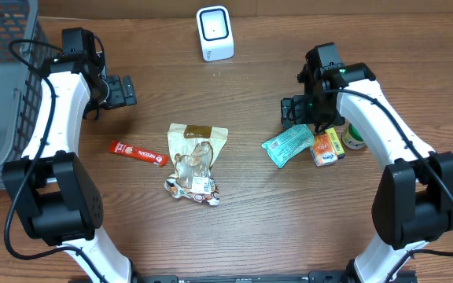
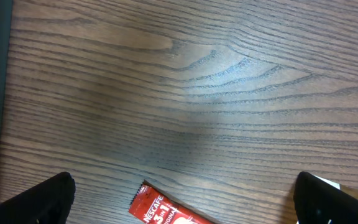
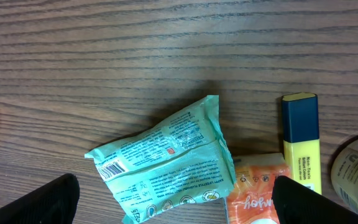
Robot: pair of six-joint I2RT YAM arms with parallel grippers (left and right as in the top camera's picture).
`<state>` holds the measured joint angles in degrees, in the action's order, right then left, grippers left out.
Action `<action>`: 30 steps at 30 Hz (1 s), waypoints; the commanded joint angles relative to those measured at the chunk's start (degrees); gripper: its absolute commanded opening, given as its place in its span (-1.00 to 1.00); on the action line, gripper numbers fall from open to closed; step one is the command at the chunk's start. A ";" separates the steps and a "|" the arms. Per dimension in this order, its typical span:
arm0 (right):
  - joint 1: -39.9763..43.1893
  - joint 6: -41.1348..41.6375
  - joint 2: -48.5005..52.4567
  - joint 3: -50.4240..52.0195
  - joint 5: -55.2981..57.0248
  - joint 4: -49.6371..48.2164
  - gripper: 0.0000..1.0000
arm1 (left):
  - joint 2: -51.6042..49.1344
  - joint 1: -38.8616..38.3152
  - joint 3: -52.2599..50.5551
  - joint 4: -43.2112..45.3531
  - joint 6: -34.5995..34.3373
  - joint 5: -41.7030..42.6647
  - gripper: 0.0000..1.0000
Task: Scan the item barcode
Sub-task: 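Open the right gripper and release the teal packet, then move the right gripper left and pinch the clear pastry bag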
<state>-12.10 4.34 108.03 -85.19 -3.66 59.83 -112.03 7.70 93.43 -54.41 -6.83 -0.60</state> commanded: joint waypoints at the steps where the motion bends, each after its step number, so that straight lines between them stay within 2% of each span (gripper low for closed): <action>1: -0.20 0.37 -0.44 -1.38 -0.33 -0.20 1.00 | -0.37 -0.24 1.14 0.07 1.07 0.63 1.00; 5: -0.20 0.33 -0.44 -1.33 -0.35 -1.31 1.00 | -0.37 -0.24 1.14 0.09 1.07 0.63 1.00; 10: -0.20 0.35 -0.44 -1.33 -0.33 -10.88 1.00 | -0.37 -0.22 1.14 0.07 1.07 0.63 1.00; 15: -0.20 0.39 -0.44 -1.33 -1.27 -11.56 1.00 | -0.37 -0.24 1.14 0.07 1.07 0.61 1.00; 17: -0.26 0.39 -0.44 -1.33 -3.02 -9.81 1.00 | -0.37 -0.22 1.14 0.07 1.07 0.61 1.00; 23: -0.24 0.37 -0.44 -1.25 -12.59 4.63 1.00 | -0.37 -0.24 1.14 0.09 1.07 0.61 1.00; 24: -0.24 0.37 -0.44 -0.94 -14.25 6.60 0.95 | -0.37 -0.22 1.14 0.07 1.07 0.61 1.00; 29: -1.42 0.35 -0.44 -0.57 -16.55 12.04 -0.19 | -0.37 -0.22 1.14 0.09 1.07 0.61 1.00; 30: -2.14 0.37 -0.44 -0.55 -17.79 11.93 -0.55 | -0.37 -0.22 1.14 0.07 1.07 0.61 0.99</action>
<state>-12.58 4.75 108.03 -85.49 -17.67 71.88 -112.03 7.70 93.43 -54.41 -6.83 -0.58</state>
